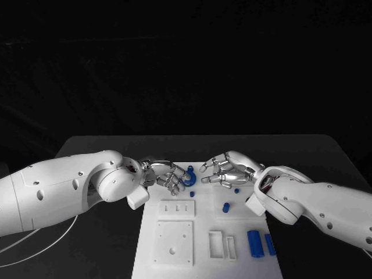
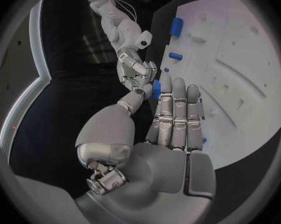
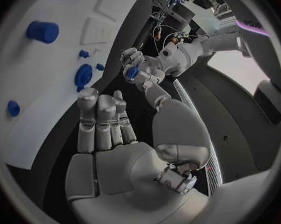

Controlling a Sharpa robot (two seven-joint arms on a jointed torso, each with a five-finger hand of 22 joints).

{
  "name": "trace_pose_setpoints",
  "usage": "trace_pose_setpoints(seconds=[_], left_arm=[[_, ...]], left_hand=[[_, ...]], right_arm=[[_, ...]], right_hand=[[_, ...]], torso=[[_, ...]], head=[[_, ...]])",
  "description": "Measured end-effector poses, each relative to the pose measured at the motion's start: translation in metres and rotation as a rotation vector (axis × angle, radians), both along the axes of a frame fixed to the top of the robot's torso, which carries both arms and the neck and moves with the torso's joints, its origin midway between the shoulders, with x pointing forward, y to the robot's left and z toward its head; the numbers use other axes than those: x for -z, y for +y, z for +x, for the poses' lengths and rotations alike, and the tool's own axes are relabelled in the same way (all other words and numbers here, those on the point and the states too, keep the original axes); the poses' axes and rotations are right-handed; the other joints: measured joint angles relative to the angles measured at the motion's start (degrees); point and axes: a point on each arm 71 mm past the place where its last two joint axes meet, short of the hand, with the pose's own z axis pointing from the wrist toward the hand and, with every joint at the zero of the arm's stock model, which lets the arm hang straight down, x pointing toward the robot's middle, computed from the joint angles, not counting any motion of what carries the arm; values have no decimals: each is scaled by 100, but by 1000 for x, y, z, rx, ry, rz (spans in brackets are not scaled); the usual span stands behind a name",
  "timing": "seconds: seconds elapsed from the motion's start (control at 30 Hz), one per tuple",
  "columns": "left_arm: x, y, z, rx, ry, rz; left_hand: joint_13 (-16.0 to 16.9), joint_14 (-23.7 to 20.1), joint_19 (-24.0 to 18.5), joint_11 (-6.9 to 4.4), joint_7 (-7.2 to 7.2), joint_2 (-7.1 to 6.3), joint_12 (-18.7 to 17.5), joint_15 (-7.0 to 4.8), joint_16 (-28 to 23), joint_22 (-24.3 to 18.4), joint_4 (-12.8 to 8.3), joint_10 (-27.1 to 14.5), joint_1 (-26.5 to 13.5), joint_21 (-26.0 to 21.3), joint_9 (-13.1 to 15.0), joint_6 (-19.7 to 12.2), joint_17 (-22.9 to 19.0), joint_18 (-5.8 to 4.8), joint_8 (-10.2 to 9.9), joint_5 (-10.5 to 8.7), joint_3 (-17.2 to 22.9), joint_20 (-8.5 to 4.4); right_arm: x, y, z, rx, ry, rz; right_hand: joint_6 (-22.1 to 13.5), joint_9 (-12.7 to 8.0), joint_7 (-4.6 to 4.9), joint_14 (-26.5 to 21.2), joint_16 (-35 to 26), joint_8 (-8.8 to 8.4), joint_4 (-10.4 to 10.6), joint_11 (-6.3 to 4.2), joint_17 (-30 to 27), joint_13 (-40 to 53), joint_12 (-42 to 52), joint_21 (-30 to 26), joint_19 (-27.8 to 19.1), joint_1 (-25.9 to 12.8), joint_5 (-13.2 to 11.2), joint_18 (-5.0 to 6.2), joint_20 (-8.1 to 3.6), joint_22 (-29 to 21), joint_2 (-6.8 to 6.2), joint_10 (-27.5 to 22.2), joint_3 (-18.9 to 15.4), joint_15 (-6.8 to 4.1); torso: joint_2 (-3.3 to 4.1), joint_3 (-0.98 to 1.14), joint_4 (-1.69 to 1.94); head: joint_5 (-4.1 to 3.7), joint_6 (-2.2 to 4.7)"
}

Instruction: Assemble the parts on the task board

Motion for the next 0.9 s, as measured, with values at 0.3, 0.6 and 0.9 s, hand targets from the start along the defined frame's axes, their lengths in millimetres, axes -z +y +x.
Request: trace_pose_setpoints(seconds=[0.3, 0.6, 0.9], left_arm=[[-1, 10, 0, -28, 43, -77], [-5, 10, -5, 45, 73, -223], [-6, 11, -11, 106, 87, -300]], left_hand=[[17, 0, 0, 3, 0, 46, 0, 0, 0, -1, 1, 3, -65, 0, 67, 0, 20, -3, -2, -88, -1, 0], [40, -33, -74, 41, 0, 170, -67, 31, -40, -1, -21, -2, -165, 0, 229, 0, 64, -43, -78, -937, 20, -10], [66, -33, -74, 42, 0, 219, -89, 31, -40, -2, -21, -3, -169, 0, 282, 0, 86, -46, -123, -976, 20, -10]], right_arm=[[-2, -11, 0, 13, -44, -6], [-6, -7, -5, -16, -110, -24], [-13, 0, -15, -47, -193, -16]], right_hand=[[8, 7, 16, 0, 0, 69, 3, -20, 0, -20, 0, 0, -1, 297, 34, -1, 1, -1, 89, -20, -35, 0], [29, 7, 38, -21, 1, 151, 3, -63, -9, -66, 23, 0, -1, 660, -133, -2, 3, -1, 82, -19, 173, -22], [134, 7, 19, 1, 1, 202, -6, -83, -18, -92, 22, 2, -8, 729, -133, -3, 12, -1, 12, 2, 260, -43]], torso=[[2, 4, -6], [1, 4, 1], [1, 4, -1]], head=[[53, -44], [57, -50], [75, -64]])
